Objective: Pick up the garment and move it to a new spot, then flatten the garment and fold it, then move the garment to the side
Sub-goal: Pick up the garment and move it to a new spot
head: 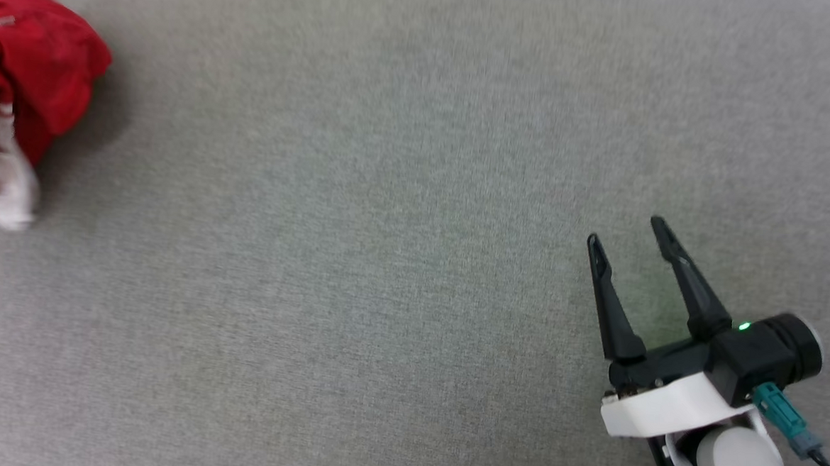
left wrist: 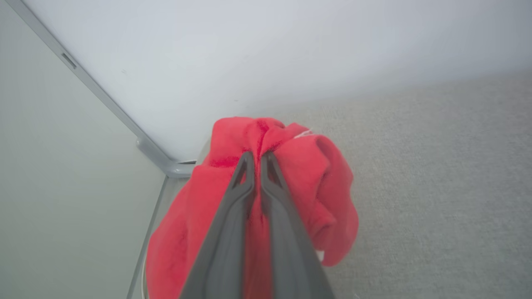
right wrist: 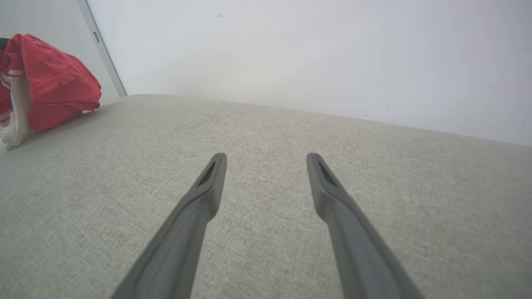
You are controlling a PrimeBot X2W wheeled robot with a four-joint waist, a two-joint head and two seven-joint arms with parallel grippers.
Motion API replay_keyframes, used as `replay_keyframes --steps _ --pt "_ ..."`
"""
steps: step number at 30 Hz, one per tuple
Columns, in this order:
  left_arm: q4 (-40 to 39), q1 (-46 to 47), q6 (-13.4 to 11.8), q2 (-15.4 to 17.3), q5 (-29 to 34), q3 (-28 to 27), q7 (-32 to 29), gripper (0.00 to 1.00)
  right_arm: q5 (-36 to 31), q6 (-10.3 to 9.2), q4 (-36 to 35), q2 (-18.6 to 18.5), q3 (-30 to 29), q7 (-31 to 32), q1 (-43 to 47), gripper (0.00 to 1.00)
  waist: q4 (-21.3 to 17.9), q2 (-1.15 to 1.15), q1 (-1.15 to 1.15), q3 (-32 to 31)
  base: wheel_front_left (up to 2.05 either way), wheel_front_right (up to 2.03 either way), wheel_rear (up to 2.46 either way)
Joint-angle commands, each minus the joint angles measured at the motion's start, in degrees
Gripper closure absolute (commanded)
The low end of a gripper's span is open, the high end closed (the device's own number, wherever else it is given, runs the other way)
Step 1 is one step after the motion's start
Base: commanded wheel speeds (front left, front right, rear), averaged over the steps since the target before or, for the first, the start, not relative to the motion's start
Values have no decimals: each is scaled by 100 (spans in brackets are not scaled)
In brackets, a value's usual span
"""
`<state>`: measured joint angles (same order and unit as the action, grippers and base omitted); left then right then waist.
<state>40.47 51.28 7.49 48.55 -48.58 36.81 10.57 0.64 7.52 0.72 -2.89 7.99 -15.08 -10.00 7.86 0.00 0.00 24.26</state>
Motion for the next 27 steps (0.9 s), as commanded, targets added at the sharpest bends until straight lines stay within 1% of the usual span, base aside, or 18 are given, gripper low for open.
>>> replay_keyframes --steps 1,5,9,13,17,22,27 --pt "-59 128 -5 70 134 22 177 100 59 -6 67 4 -15 -14 116 0 39 0 0 -434 0 0 0" --pt "-364 283 -91 147 462 13 378 100 193 -6 164 3 -39 -14 224 0 26 0 0 -865 0 0 0" --pt "-976 379 -244 212 750 0 435 100 322 -6 228 4 -129 -14 309 0 -60 0 0 -1237 0 0 0" --pt "-1679 394 -409 168 937 52 434 100 438 -6 285 4 -247 -13 323 0 -229 0 0 -1494 0 0 0" --pt "-2346 297 -618 10 1002 166 240 100 511 -6 314 5 -417 -14 375 0 -467 0 0 -1638 0 0 0" --pt "-3148 147 -1004 -267 1206 422 -21 100 556 -6 298 7 -636 -14 401 0 -829 0 0 -1678 0 0 0" --pt "-3431 27 -1298 -761 1443 711 30 100 581 -6 257 6 -823 -14 343 0 -1212 0 0 -1584 0 0 0"
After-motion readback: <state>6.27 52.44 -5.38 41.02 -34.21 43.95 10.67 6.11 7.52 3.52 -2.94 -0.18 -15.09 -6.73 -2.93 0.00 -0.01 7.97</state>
